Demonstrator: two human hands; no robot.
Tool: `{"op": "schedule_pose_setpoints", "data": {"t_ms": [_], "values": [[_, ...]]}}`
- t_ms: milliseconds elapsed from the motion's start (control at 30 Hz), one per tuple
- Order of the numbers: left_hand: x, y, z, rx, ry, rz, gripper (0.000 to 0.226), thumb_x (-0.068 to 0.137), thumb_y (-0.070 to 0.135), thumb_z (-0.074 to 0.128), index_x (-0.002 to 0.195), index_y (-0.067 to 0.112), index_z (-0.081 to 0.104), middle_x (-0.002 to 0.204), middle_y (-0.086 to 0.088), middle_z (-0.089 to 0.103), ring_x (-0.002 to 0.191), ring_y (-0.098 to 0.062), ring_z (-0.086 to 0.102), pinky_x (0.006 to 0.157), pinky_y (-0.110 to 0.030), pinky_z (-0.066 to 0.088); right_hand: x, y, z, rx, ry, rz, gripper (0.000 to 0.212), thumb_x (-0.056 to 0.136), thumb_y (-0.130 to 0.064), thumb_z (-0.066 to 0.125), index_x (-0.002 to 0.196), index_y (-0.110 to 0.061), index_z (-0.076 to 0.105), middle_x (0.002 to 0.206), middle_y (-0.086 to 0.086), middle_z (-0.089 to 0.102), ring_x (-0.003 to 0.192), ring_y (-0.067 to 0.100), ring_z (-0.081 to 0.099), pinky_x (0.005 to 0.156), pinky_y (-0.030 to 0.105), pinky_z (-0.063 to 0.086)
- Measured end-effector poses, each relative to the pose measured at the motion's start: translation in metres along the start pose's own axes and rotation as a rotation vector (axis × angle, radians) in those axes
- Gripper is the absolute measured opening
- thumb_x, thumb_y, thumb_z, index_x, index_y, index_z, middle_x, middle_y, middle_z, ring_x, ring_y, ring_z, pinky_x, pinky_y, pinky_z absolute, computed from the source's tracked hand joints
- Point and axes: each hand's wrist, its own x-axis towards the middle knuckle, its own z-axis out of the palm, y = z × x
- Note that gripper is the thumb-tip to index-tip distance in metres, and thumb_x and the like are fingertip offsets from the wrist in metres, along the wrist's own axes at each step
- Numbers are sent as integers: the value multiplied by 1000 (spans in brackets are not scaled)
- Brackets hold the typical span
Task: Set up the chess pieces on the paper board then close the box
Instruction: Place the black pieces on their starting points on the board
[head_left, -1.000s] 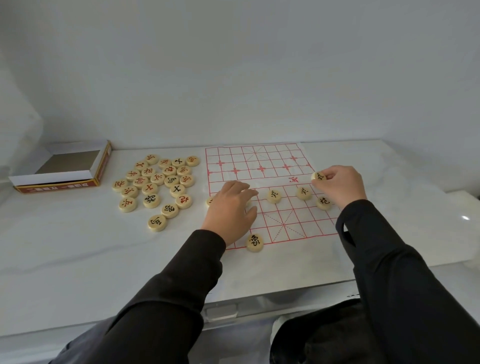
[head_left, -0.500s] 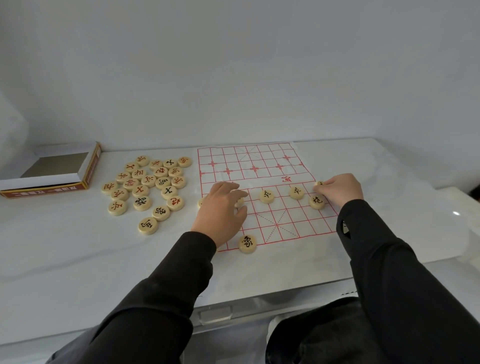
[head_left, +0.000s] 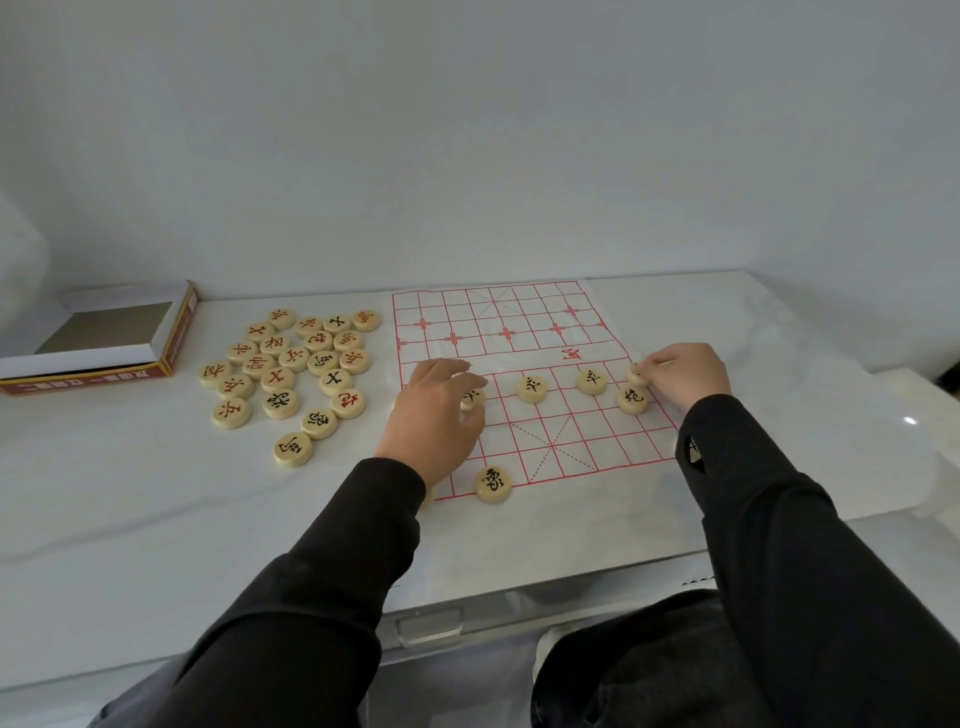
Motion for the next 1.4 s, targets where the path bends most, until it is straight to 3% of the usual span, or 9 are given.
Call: {"op": "schedule_pose_setpoints", "data": {"t_ms": [167, 433, 667, 1067, 1233, 1400], "values": [[0, 0, -2, 4, -13, -12, 35, 93, 23, 50, 128, 21, 54, 140, 2, 45, 132, -14, 31, 107, -26, 27, 0, -1, 2, -67, -13, 1, 35, 86, -26, 65, 115, -5, 64, 119, 12, 64, 112, 29, 56, 94, 35, 44], [0, 0, -5, 10, -32, -34, 36, 94, 23, 49, 129, 21, 53, 141, 2, 43, 133, -15, 30, 108, -26, 26, -2, -2, 2, -92, 0, 15, 38, 87, -27, 63, 117, -4, 62, 120, 13, 63, 110, 30, 57, 92, 36, 45], [-4, -7, -18, -30, 3, -65, 36, 93, 17, 50, 129, 17, 54, 136, 1, 49, 131, -15, 33, 106, -23, 25, -21, -36, 6, -20, 120, -164, 26, 89, -21, 61, 111, -9, 66, 114, 9, 65, 107, 27, 57, 95, 40, 48], [-22, -41, -57, -98, 9, -289, 35, 94, 19, 48, 129, 18, 53, 139, -2, 48, 130, -19, 39, 103, -27, 32, -86, -125, 66, 48, -32, -460, 17, 89, -22, 58, 99, -15, 70, 103, 3, 68, 103, 21, 57, 89, 39, 51], [-34, -72, -83, -104, 104, -395, 35, 92, 16, 49, 126, 20, 56, 137, -3, 49, 124, -20, 45, 96, -24, 34, -106, -154, 94, 57, -104, -526, 19, 89, -21, 58, 103, -15, 69, 110, 4, 66, 105, 21, 57, 90, 39, 51], [-39, -103, -101, -8, 53, -451, 36, 91, 14, 49, 126, 18, 56, 137, -3, 50, 125, -20, 45, 96, -24, 35, -115, -165, 113, 12, -164, -585, 19, 89, -22, 58, 104, -16, 68, 110, 6, 65, 107, 22, 55, 90, 40, 49]]}}
